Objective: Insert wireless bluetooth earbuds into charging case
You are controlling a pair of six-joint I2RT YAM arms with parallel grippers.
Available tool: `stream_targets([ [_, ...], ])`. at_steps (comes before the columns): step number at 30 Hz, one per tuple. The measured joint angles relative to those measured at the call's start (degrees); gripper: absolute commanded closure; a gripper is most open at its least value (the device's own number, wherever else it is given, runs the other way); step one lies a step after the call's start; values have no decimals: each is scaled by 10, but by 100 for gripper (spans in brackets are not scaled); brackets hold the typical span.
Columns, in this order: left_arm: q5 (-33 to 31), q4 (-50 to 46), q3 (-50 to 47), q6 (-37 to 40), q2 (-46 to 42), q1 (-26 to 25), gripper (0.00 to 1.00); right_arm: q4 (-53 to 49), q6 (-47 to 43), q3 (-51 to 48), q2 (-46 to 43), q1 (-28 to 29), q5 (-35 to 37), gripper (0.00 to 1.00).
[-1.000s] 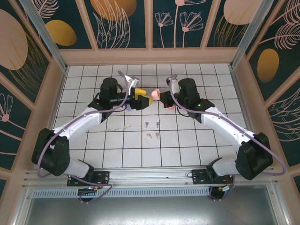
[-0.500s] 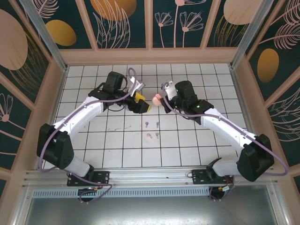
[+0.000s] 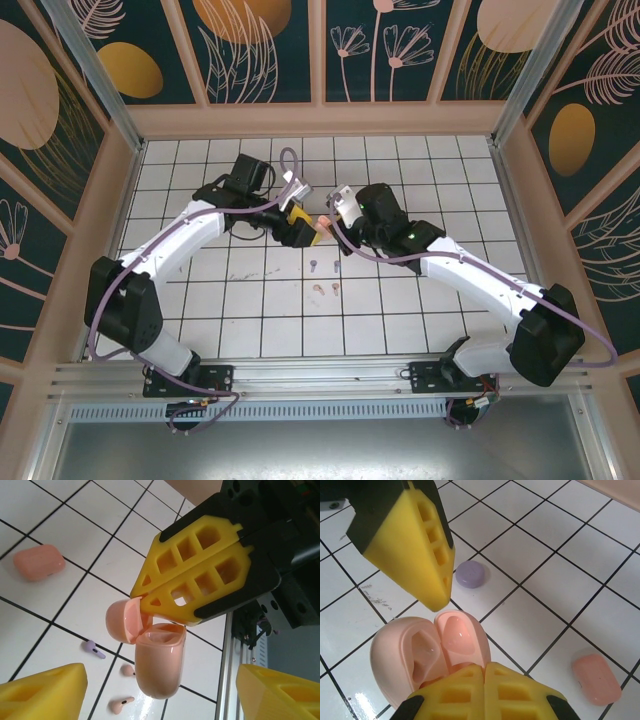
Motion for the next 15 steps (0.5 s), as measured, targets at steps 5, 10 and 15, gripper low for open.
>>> stream_targets([
  [5,13,-12,7,9,19,0,28,0,0,0,0,1,-2,100],
  [10,22,-18,15,13,24,0,33,0,0,0,0,3,-2,100],
  [15,34,-18,25,16,30,0,37,0,0,0,0,6,-5,100],
])
